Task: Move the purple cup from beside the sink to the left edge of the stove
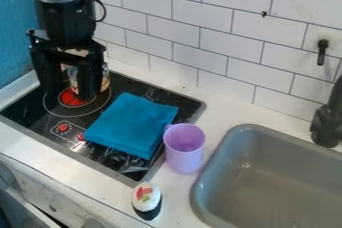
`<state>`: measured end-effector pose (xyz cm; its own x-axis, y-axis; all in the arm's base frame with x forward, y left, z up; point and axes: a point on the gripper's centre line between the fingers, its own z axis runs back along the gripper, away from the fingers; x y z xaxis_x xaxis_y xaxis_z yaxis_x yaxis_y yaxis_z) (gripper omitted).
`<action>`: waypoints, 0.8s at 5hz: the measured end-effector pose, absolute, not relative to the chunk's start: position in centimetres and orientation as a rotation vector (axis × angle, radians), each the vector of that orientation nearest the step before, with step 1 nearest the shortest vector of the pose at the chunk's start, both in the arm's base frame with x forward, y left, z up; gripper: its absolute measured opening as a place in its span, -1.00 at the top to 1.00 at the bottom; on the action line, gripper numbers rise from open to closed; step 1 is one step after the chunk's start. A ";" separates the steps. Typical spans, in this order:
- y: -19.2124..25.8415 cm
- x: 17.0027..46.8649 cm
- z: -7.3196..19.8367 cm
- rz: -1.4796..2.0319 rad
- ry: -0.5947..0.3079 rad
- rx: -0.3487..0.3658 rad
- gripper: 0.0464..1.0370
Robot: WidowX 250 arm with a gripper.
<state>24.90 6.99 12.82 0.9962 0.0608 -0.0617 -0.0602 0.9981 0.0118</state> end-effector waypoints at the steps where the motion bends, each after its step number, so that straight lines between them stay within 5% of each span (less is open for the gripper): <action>1: 6.9 24.8 12.2 0.059 0.087 0.003 -0.93; 4: -6.3 32.7 10.0 -0.329 -0.009 -0.017 -0.93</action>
<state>32.72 -6.32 10.01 0.9462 -0.3234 0.0117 0.3235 0.9461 -0.0156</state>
